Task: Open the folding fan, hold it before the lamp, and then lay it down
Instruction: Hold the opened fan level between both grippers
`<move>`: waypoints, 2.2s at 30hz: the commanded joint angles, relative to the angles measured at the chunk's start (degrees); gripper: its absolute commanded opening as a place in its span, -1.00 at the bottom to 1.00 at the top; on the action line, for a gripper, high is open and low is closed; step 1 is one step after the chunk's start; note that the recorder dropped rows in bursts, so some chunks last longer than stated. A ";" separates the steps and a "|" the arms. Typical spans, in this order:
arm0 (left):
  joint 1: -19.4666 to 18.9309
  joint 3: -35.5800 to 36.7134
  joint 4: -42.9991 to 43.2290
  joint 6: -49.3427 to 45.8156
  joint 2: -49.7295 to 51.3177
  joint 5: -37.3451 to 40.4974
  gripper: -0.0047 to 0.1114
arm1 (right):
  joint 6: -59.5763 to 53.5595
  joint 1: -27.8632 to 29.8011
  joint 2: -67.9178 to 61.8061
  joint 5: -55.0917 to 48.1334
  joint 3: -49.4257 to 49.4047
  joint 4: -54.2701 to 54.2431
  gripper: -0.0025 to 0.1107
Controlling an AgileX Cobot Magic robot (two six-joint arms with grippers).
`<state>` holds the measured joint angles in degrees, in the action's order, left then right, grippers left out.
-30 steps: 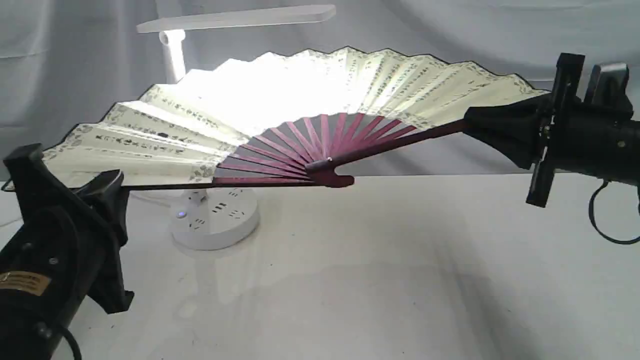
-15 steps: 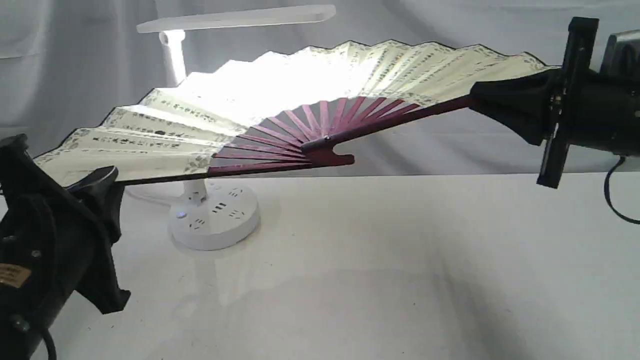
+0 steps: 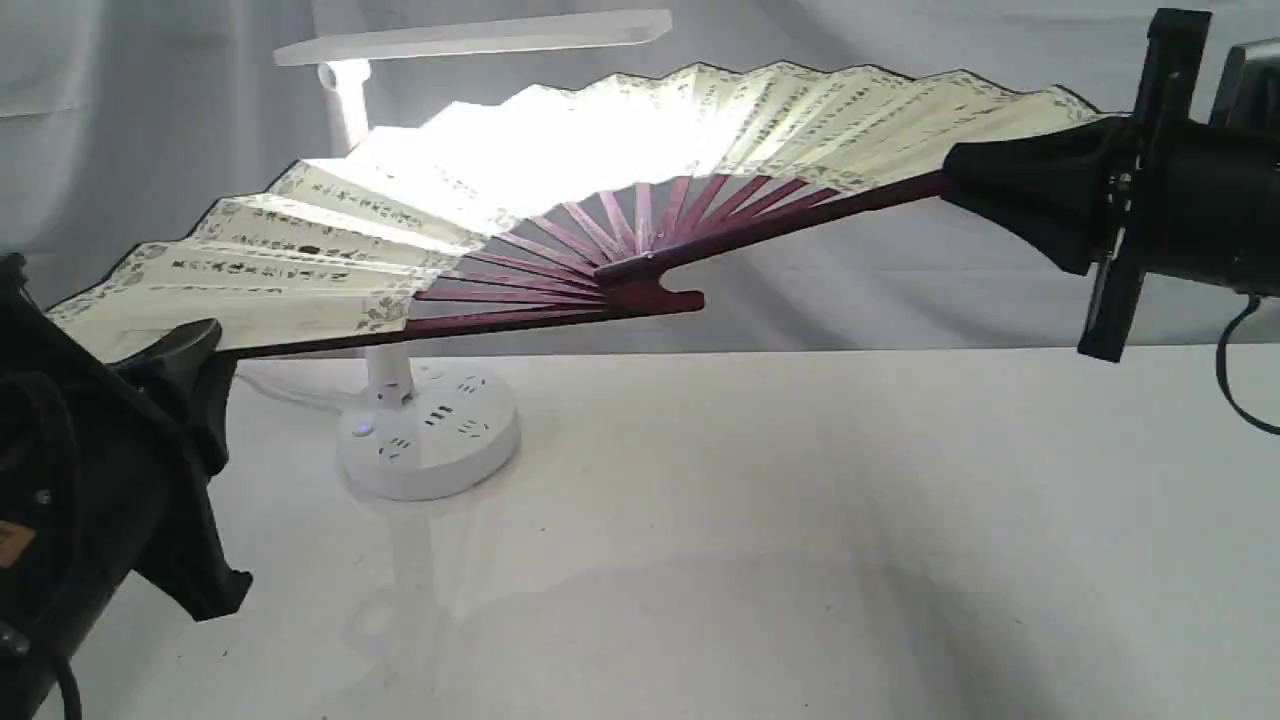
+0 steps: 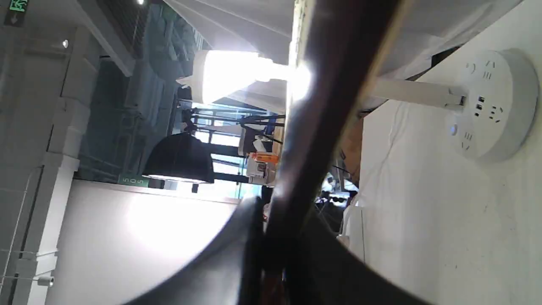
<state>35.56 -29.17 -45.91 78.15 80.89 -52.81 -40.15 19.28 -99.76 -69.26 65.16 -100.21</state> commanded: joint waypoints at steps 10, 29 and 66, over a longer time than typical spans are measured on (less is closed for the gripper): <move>-0.94 -0.45 -7.75 2.20 -0.95 -5.78 -0.92 | -1.78 0.61 0.35 3.84 -0.11 0.26 -0.96; -0.94 -0.45 -7.75 2.34 -0.95 -5.78 -0.92 | -1.95 0.61 0.35 3.84 -0.11 0.26 -0.96; -0.94 -0.45 -4.27 2.21 0.69 -0.92 -0.92 | -1.97 0.73 0.00 5.82 -0.11 0.94 -0.96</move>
<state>35.56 -29.17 -46.10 78.04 81.35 -50.85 -40.15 18.95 -99.76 -67.87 65.16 -100.01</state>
